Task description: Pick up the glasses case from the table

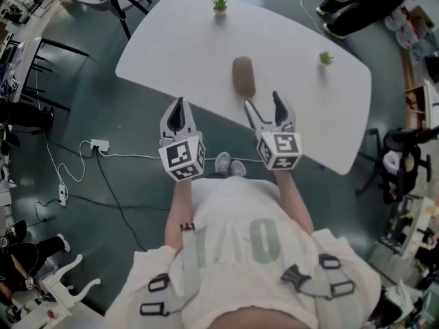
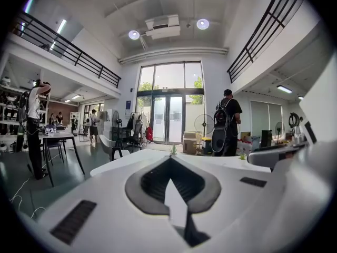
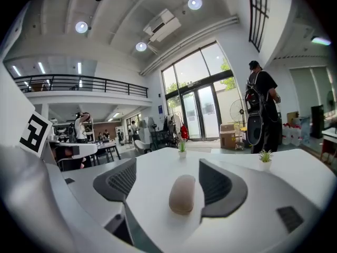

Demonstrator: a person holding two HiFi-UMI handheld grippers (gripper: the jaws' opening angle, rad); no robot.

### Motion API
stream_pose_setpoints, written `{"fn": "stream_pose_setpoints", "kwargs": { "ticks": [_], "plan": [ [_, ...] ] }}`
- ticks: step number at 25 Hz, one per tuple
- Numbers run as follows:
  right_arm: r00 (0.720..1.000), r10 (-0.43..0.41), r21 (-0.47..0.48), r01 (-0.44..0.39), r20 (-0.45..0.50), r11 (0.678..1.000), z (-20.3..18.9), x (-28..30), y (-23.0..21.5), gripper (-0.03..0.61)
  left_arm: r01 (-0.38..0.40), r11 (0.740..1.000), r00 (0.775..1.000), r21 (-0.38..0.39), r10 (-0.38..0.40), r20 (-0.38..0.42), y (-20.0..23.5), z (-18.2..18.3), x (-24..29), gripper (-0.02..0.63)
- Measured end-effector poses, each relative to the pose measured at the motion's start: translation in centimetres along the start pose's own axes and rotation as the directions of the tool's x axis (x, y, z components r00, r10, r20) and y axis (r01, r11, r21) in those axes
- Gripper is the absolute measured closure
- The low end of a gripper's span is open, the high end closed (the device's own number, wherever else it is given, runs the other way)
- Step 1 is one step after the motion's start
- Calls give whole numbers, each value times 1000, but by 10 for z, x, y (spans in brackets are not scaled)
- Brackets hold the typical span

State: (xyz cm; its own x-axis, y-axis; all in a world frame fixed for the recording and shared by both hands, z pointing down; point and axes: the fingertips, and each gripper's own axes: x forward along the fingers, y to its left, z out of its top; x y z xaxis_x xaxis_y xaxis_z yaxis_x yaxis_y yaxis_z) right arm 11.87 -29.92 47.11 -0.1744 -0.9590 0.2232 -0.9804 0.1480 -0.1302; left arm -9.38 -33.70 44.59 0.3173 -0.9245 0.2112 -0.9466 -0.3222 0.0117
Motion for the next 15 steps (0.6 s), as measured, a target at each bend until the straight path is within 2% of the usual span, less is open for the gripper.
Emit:
{"fn": "stream_pose_setpoints", "kwargs": {
  "ticks": [1, 4, 15],
  "plan": [
    [1000, -9, 20, 9, 12, 1000, 0, 1, 0, 220, 3, 1000, 1000, 1, -3, 3, 0, 2, 1, 611],
    [1000, -4, 76, 5, -1, 997, -7, 6, 1, 163, 9, 1000, 1000, 2, -9, 6, 2, 3, 5, 611],
    [997, 1, 109, 8, -79, 994, -18, 22, -3, 161, 18, 1000, 1000, -6, -18, 3, 4, 5, 18, 611]
  ]
}}
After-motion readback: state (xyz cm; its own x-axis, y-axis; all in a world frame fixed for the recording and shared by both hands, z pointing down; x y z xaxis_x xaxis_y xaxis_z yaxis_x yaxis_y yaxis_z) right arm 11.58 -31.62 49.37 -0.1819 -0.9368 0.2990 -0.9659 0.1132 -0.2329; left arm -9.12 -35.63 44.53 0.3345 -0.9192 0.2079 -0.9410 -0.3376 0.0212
